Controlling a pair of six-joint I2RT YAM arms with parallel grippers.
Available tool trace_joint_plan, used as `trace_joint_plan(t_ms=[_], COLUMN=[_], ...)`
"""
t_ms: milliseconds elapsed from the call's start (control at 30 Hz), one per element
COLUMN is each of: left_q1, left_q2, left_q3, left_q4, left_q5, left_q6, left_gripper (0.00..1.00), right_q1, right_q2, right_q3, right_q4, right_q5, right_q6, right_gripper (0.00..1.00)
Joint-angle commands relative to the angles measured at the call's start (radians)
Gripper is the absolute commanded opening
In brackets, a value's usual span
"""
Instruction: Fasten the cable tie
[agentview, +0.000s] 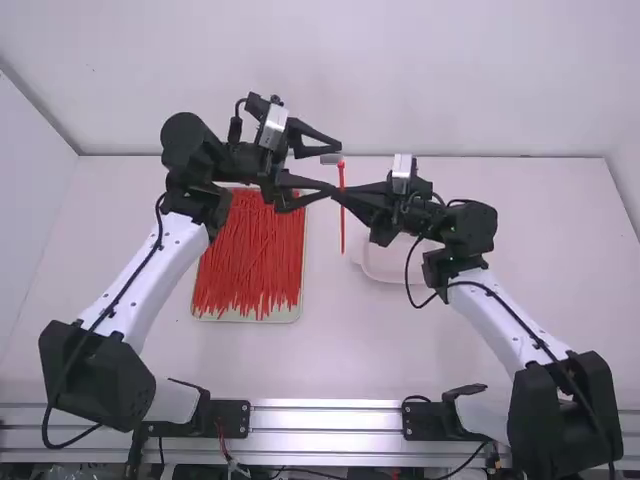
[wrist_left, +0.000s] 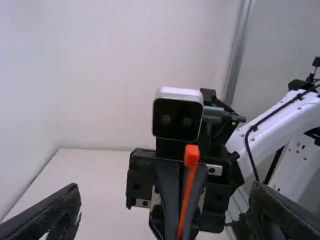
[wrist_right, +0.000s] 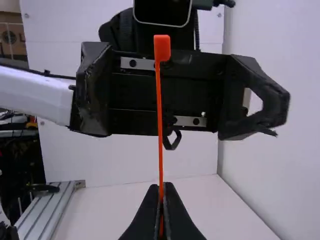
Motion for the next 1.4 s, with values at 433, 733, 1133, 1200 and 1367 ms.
trace_joint_plan(t_ms=[433,733,1133,1200,1367], left_q1=[-0.022,-0.022,-0.026,-0.029,-0.035], left_q2=[0.001,0.001,0.001,0.001,0.001], left_q3=[0.026,0.026,0.026,0.026,0.026], left_q4=[0.024,0.024,0.026,0.026,0.026], left_q5=[-0.005,-0.007,-0.008,-0.008,-0.031], left_q6=[-0.029,-0.038,-0.036,-0.037,-0.037], left_gripper=[0.38,0.24,0.09,0.09,0.02], right_q1=[0.008,0.008,0.008,0.008,0.008], right_q2=[0.002,0.002,0.002,0.002,0.002], right_q3=[0.033,0.033,0.033,0.033,0.033], right_q4=[0.011,0.011,0.020,0.024,0.026], right_q5=[0.033,0.034,0.033,0.032,0.033], right_q6=[0.010,0.009,0.010,0.010,0.010], right_gripper=[0.00,0.00,0.00,0.00,0.00])
